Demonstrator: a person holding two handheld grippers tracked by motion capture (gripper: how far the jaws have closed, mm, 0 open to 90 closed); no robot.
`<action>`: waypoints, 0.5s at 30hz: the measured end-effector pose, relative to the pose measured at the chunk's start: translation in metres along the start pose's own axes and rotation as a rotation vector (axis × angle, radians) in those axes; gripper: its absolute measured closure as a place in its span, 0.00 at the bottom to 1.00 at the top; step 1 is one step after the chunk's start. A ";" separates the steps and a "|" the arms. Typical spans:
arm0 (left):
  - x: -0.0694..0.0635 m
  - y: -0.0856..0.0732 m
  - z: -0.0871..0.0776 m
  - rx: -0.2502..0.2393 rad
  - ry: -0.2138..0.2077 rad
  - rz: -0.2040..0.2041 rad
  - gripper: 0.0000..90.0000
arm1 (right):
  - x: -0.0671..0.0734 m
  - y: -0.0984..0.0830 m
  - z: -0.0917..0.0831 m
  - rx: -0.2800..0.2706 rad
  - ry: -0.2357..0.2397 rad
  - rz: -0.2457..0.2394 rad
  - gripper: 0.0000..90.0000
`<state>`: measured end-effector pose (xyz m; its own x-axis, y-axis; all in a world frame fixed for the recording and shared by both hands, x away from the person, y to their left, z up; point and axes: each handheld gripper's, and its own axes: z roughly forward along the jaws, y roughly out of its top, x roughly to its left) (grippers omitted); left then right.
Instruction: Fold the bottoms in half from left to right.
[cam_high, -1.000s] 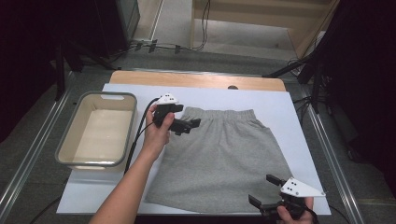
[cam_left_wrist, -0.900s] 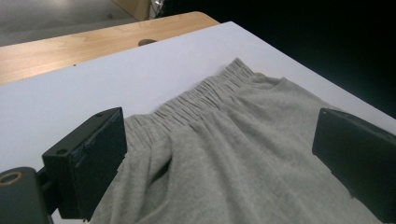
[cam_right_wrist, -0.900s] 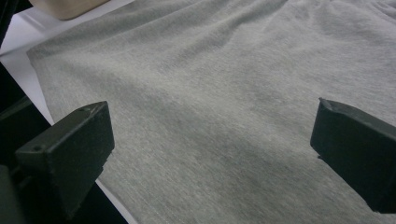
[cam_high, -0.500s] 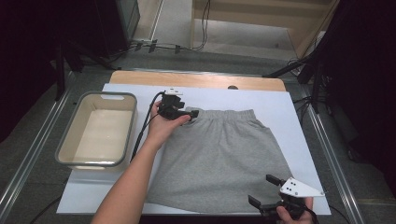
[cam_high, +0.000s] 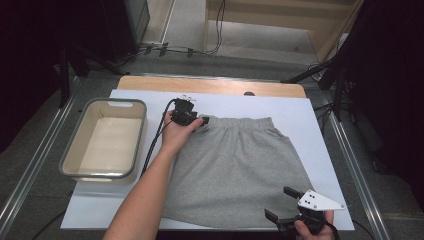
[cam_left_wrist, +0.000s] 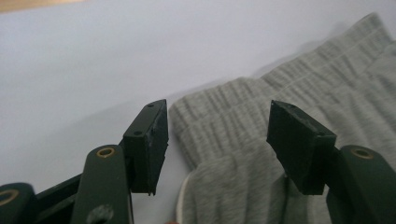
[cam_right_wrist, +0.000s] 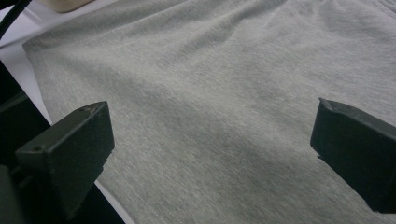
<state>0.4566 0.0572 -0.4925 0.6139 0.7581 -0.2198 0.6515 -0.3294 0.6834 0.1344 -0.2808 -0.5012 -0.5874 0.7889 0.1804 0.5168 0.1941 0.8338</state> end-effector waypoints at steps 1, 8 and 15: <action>0.000 -0.001 0.002 0.014 0.007 0.001 0.43 | 0.000 0.000 0.000 -0.001 0.001 -0.001 0.00; -0.001 -0.007 0.006 0.039 0.013 -0.006 0.46 | 0.000 0.000 0.001 0.004 0.002 -0.003 0.00; -0.004 -0.009 0.006 0.053 -0.026 -0.023 0.68 | 0.002 0.001 0.003 0.009 0.004 -0.007 0.00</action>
<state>0.4514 0.0540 -0.5017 0.6098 0.7509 -0.2537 0.6875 -0.3418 0.6407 0.1352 -0.2772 -0.5015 -0.5937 0.7851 0.1763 0.5179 0.2051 0.8305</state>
